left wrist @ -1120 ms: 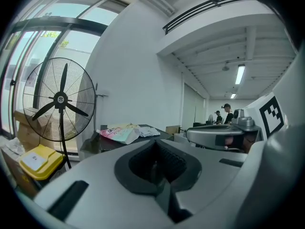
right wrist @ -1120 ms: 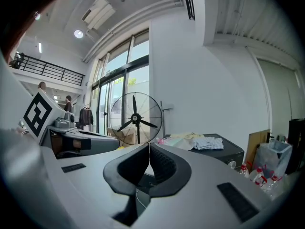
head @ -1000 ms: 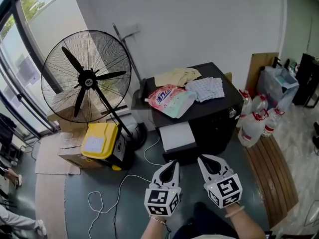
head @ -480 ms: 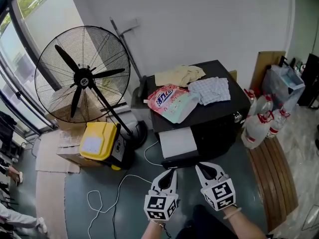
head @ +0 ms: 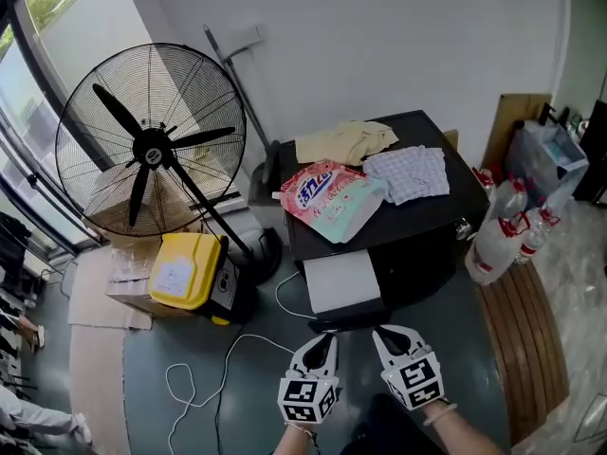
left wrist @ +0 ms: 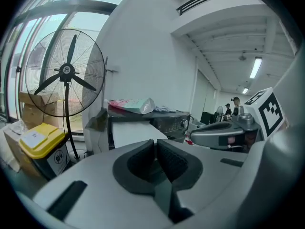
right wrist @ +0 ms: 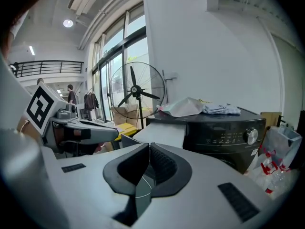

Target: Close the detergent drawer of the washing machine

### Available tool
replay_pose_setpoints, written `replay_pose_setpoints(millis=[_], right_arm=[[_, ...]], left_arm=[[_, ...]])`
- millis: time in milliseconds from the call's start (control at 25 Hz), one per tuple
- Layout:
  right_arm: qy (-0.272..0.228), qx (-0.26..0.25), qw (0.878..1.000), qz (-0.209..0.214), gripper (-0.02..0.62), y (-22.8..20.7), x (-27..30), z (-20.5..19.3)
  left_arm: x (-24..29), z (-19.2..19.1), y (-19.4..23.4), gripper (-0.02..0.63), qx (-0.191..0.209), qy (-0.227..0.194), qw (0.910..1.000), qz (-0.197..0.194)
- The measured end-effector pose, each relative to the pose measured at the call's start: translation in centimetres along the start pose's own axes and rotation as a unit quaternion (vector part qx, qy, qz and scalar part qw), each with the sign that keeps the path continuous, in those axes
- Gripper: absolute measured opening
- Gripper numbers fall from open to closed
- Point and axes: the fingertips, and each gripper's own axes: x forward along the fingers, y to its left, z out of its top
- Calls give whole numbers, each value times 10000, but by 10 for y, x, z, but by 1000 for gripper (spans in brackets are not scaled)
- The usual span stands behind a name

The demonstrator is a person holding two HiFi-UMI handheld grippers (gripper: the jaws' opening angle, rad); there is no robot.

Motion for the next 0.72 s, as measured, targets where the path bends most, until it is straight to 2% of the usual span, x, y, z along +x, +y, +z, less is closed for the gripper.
replay_pose_setpoints(millis=[320, 720], right_arm=[[273, 84, 9996, -25, 28, -12, 27, -24], [519, 168, 9985, -71, 29, -25, 46, -43]], left_arm=[[18, -31, 23, 32, -194, 255, 9993, 172], [38, -45, 39, 32, -332, 424, 9979, 346]])
